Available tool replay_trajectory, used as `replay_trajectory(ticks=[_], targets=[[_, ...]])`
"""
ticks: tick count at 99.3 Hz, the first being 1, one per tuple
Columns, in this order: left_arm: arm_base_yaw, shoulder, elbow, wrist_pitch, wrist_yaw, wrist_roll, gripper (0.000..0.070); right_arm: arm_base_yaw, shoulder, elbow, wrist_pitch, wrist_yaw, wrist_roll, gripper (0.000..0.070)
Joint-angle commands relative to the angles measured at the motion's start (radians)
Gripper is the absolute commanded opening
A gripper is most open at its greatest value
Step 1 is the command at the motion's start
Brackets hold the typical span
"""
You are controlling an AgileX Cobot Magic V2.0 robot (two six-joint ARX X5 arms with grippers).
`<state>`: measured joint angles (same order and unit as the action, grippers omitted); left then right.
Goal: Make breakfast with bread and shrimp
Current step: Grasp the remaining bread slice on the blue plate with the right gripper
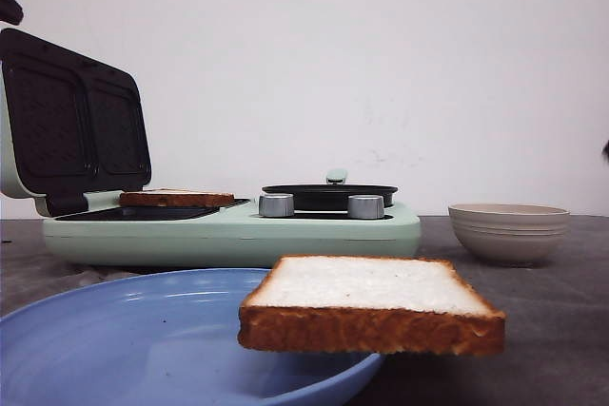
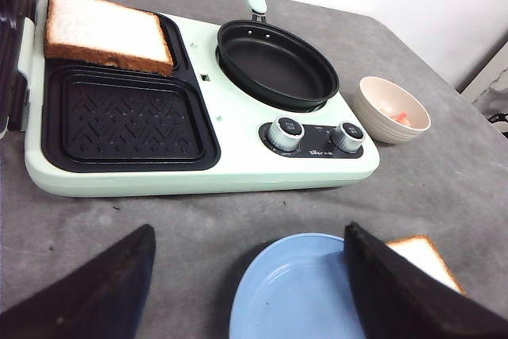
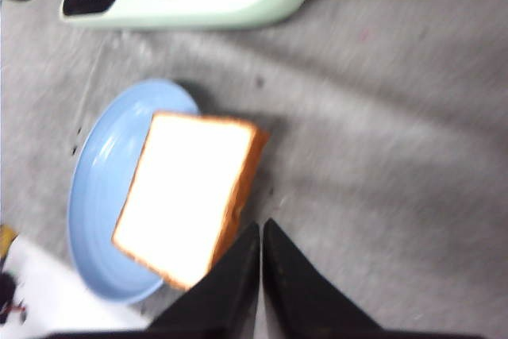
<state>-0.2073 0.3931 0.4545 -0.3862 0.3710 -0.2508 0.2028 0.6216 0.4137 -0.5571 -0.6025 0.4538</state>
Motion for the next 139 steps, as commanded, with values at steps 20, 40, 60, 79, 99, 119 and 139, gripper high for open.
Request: replay_trajectory(ticks=[20, 40, 60, 79, 99, 119, 139], targets=[[-0.002, 0.002, 0.006, -0.001, 0.000, 0.003, 0.0389, 0.085, 0.005, -0.117, 0.169, -0.027, 0.192, 0.0200], [-0.002, 0.002, 0.006, -0.014, 0.000, 0.004, 0.0389, 0.155, 0.010, -0.196, 0.297, -0.025, 0.293, 0.0215], [-0.002, 0.002, 0.006, -0.014, 0.000, 0.007, 0.0389, 0.209, 0.069, -0.262, 0.438, -0.026, 0.369, 0.0215], [-0.002, 0.002, 0.006, -0.014, 0.000, 0.007, 0.0389, 0.248, 0.179, -0.268, 0.555, -0.026, 0.388, 0.0230], [-0.002, 0.002, 0.006, -0.014, 0.004, 0.007, 0.0389, 0.283, 0.344, -0.268, 0.692, -0.034, 0.404, 0.0290], [-0.002, 0.002, 0.006, -0.018, 0.004, 0.014, 0.0389, 0.317, 0.505, -0.268, 0.847, -0.055, 0.427, 0.0290], [-0.002, 0.002, 0.006, -0.018, 0.003, 0.019, 0.0389, 0.360, 0.599, -0.268, 0.985, -0.063, 0.473, 0.0290]])
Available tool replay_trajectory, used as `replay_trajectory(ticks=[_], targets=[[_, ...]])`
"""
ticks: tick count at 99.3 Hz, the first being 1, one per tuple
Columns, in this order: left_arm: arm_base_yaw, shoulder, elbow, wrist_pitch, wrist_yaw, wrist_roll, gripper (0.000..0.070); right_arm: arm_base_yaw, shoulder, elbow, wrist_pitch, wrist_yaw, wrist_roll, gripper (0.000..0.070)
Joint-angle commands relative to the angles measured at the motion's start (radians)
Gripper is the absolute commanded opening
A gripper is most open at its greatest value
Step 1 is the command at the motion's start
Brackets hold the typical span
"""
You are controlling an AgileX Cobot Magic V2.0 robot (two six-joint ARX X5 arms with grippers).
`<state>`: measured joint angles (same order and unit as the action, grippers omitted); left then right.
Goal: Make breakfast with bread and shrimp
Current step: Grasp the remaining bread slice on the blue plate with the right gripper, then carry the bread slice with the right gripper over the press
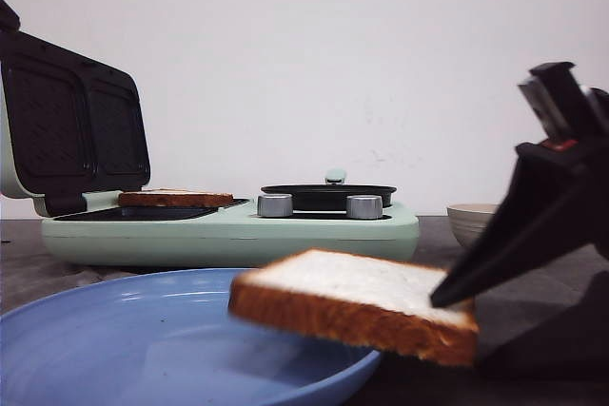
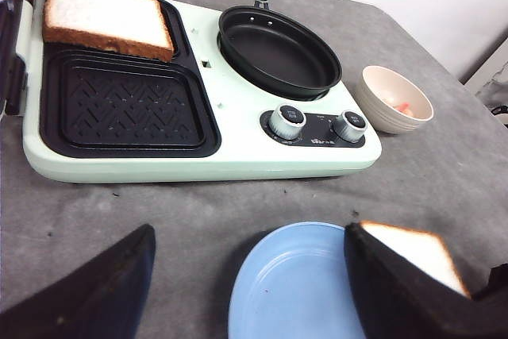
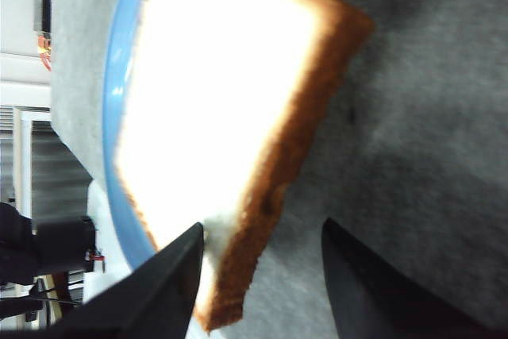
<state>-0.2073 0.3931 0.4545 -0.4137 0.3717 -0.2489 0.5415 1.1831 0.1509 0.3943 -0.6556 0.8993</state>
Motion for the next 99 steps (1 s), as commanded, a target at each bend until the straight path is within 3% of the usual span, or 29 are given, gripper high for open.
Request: replay_trajectory(ticks=[1, 49, 59, 72, 99], targets=[[-0.002, 0.002, 0.006, 0.009, 0.003, 0.018, 0.0389, 0.024, 0.039, -0.005, 0.037, -0.010, 0.031, 0.0290], [-0.002, 0.002, 0.006, 0.009, 0.003, 0.028, 0.0389, 0.064, 0.048, -0.005, 0.085, 0.001, 0.063, 0.0283], [-0.002, 0.002, 0.006, 0.009, 0.003, 0.027, 0.0389, 0.066, 0.048, -0.005, 0.085, 0.002, 0.063, 0.0214], [-0.002, 0.002, 0.006, 0.009, 0.003, 0.027, 0.0389, 0.066, 0.048, -0.005, 0.100, 0.001, 0.063, 0.0005], [-0.002, 0.002, 0.006, 0.009, 0.003, 0.027, 0.0389, 0.066, 0.044, -0.005, 0.221, -0.003, 0.112, 0.0000]])
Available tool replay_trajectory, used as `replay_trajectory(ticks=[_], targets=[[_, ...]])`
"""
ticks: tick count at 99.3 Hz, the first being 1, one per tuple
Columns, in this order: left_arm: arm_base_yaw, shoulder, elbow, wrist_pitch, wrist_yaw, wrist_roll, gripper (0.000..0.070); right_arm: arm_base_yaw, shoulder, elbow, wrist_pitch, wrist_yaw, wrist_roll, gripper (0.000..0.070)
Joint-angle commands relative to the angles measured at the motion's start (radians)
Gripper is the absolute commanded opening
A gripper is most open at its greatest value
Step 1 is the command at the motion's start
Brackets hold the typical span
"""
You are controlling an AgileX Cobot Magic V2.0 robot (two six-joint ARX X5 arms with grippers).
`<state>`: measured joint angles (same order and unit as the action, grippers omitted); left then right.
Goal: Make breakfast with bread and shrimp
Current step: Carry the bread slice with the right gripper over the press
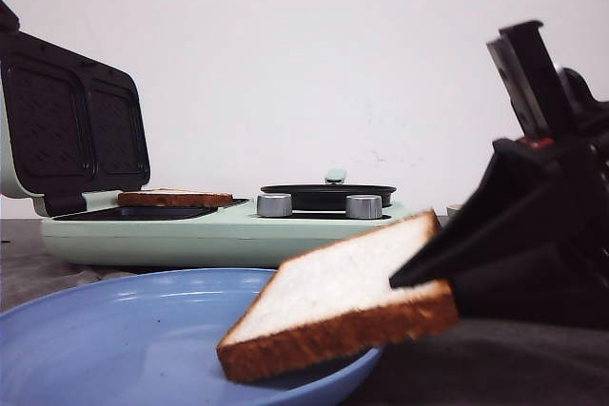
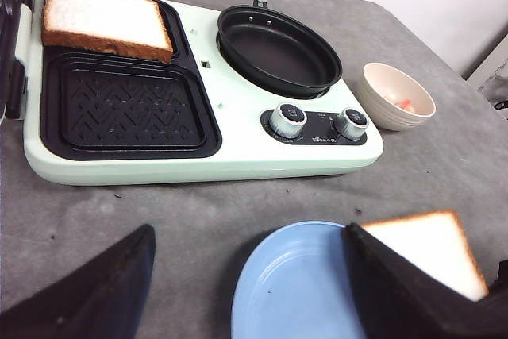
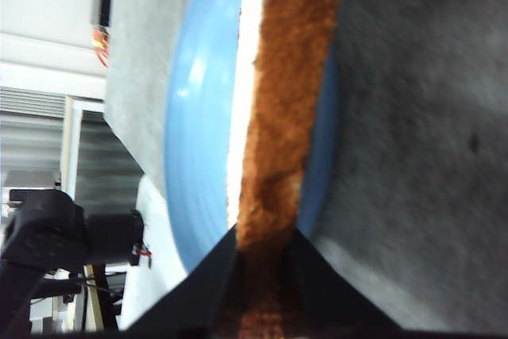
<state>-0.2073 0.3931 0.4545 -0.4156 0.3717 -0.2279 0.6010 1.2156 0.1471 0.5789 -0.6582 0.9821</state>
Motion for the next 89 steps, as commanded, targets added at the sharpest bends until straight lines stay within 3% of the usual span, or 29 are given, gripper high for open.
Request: replay_trajectory(ticks=[1, 31, 52, 66, 89], targets=[[-0.002, 0.002, 0.006, 0.011, 0.003, 0.006, 0.0389, 0.006, 0.012, -0.002, 0.040, -0.001, 0.031, 0.0000], [-0.002, 0.002, 0.006, 0.011, 0.003, 0.006, 0.0389, 0.005, 0.012, 0.001, 0.191, -0.045, 0.111, 0.0000], [-0.002, 0.002, 0.006, 0.011, 0.003, 0.006, 0.0389, 0.005, 0.012, 0.077, 0.179, -0.080, 0.112, 0.0000], [-0.002, 0.002, 0.006, 0.012, 0.003, 0.006, 0.0389, 0.005, 0.012, 0.188, 0.061, -0.083, 0.062, 0.0000], [-0.002, -0.004, 0.006, 0.022, 0.002, 0.006, 0.0389, 0.003, 0.050, 0.431, -0.298, -0.051, -0.145, 0.0000]])
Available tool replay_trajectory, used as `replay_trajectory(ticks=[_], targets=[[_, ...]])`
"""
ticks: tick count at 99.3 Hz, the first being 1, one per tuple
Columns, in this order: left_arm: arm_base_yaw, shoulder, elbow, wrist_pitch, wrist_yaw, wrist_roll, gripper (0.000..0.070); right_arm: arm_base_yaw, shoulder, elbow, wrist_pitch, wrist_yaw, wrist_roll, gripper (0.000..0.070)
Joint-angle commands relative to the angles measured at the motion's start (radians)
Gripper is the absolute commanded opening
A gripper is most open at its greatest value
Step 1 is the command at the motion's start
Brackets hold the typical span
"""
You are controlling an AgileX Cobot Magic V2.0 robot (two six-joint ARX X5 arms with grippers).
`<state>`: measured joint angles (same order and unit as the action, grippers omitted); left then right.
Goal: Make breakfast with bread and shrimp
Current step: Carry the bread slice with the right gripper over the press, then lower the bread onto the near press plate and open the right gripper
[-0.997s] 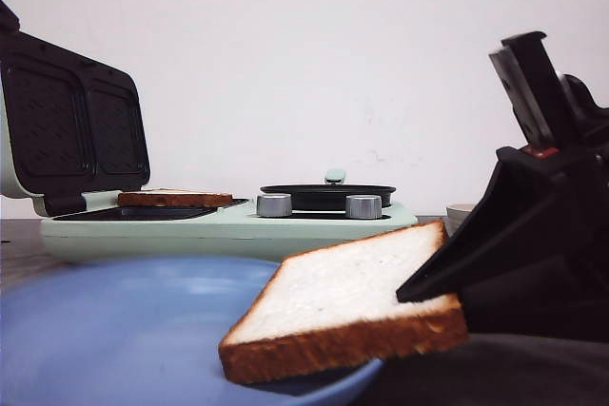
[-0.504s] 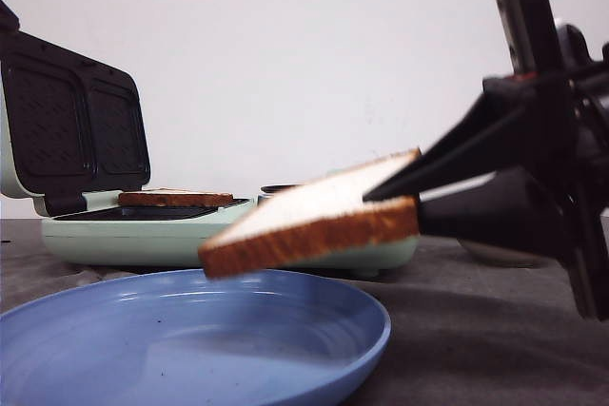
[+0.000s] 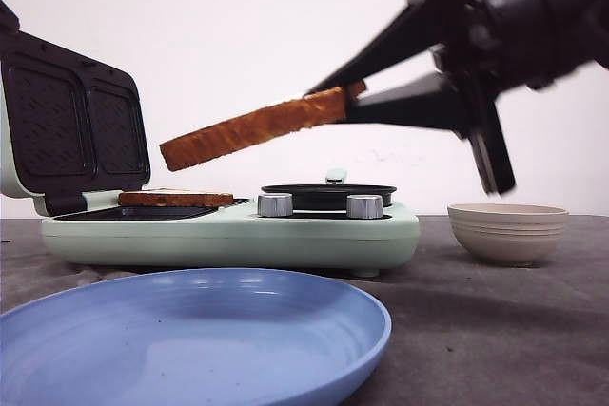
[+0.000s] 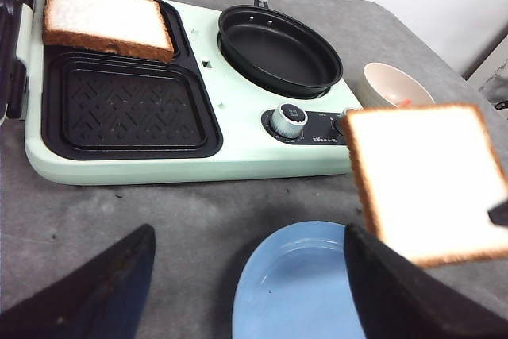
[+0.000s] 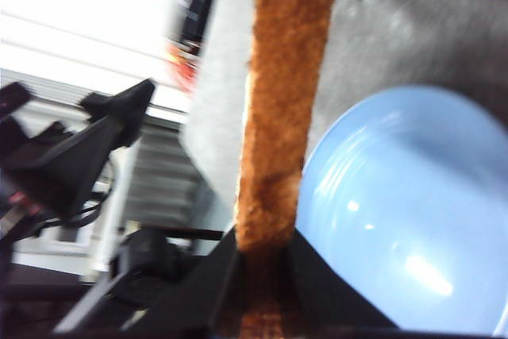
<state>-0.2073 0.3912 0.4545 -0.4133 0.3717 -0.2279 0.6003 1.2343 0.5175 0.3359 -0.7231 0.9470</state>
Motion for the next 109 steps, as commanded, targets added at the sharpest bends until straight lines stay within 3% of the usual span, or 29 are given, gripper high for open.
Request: replay_trajectory(ticks=[1, 42, 109], targets=[[-0.002, -0.003, 0.006, 0.021, 0.002, 0.006, 0.0389, 0.003, 0.036, 0.070, -0.061, 0.016, -0.114, 0.0000], [-0.002, -0.014, 0.006, 0.057, 0.002, -0.002, 0.0389, -0.009, 0.393, 0.448, -0.084, -0.060, -0.128, 0.0000], [-0.002, -0.014, 0.006, 0.054, 0.002, -0.001, 0.0389, 0.010, 0.854, 0.996, -0.187, -0.088, -0.123, 0.0000]])
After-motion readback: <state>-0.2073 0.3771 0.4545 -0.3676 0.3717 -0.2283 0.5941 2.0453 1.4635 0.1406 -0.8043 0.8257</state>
